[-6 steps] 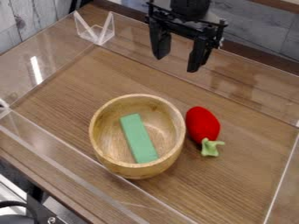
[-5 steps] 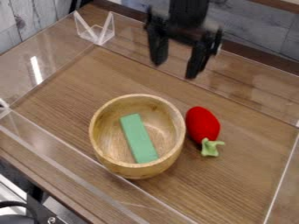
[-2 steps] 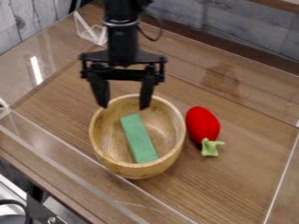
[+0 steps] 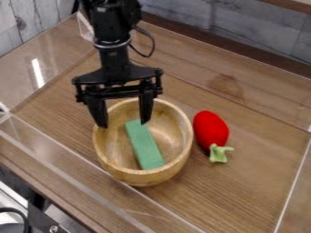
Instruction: Remove the green stick from the brown bowl and put it on the table
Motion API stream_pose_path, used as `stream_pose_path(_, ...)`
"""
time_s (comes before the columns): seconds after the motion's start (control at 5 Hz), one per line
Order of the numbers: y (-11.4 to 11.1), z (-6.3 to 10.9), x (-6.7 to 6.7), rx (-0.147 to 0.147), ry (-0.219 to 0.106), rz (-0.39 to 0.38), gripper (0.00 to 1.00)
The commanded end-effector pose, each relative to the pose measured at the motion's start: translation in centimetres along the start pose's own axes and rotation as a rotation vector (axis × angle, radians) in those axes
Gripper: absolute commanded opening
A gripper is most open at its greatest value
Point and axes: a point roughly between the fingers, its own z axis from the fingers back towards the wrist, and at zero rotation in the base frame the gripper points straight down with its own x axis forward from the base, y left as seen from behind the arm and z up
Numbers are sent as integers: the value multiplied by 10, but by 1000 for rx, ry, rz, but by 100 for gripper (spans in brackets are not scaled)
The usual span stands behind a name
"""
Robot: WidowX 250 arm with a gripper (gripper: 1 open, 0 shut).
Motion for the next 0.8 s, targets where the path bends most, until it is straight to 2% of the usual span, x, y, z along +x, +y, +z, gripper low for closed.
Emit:
stream_pose_path(0.0,0,0,8,-27,-43,51,100)
stream_pose_path(0.6,-1,-20,13,-34,-75,153,100)
